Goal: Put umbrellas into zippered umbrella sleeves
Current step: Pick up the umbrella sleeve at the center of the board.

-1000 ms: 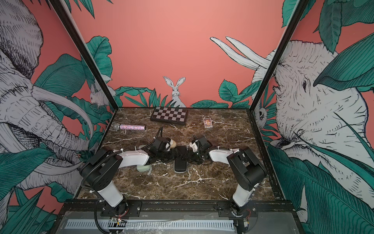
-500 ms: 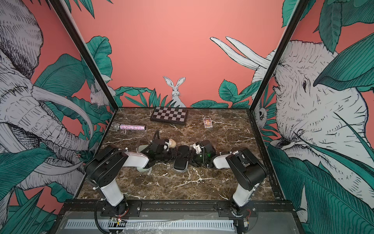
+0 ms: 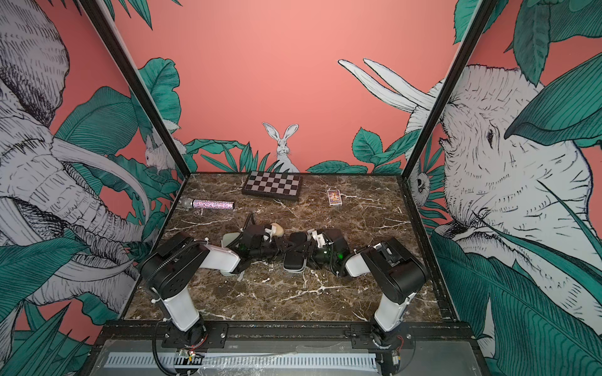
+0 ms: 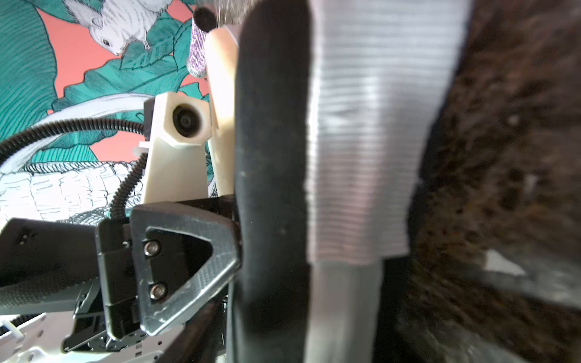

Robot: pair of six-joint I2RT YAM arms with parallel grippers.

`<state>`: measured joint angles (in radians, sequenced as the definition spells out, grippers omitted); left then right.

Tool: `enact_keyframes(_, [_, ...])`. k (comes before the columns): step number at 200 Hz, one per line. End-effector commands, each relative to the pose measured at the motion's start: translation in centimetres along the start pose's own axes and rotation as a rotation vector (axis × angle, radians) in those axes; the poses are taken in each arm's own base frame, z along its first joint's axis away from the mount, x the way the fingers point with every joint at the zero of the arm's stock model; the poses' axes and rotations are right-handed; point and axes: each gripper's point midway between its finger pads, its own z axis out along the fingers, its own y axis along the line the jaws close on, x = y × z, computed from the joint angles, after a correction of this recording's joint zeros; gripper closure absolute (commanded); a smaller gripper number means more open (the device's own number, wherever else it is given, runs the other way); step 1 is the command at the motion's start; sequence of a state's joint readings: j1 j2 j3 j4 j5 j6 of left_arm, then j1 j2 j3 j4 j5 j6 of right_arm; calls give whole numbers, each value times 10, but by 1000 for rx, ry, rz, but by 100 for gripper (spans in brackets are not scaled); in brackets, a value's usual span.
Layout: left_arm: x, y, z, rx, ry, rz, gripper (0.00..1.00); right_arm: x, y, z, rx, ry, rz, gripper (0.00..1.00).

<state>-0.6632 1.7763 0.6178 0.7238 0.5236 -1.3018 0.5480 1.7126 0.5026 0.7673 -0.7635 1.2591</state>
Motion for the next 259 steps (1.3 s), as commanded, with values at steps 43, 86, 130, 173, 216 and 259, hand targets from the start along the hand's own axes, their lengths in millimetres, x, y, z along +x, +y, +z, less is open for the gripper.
enact_keyframes(43, [-8, -57, -35, 104, -22, 124, 44, -6, 64, -19, -132, -4, -122, 64])
enact_keyframes(86, [-15, -67, -45, 170, -50, 117, 31, -1, 124, -28, -240, 52, -243, 65])
enact_keyframes(130, [-25, -106, -51, 290, -80, 127, 31, 4, 156, -28, -321, 91, -283, 67])
enact_keyframes(173, [-36, -121, -56, 352, -114, 124, 51, 5, 171, -30, -366, 101, -304, 67])
enact_keyframes(216, [-54, -144, -65, 418, -109, 161, 86, 5, 174, -37, -328, 89, -337, 38])
enact_keyframes(259, [-72, -170, -93, 397, -94, 385, 97, -19, 142, -82, -108, -69, -500, 22])
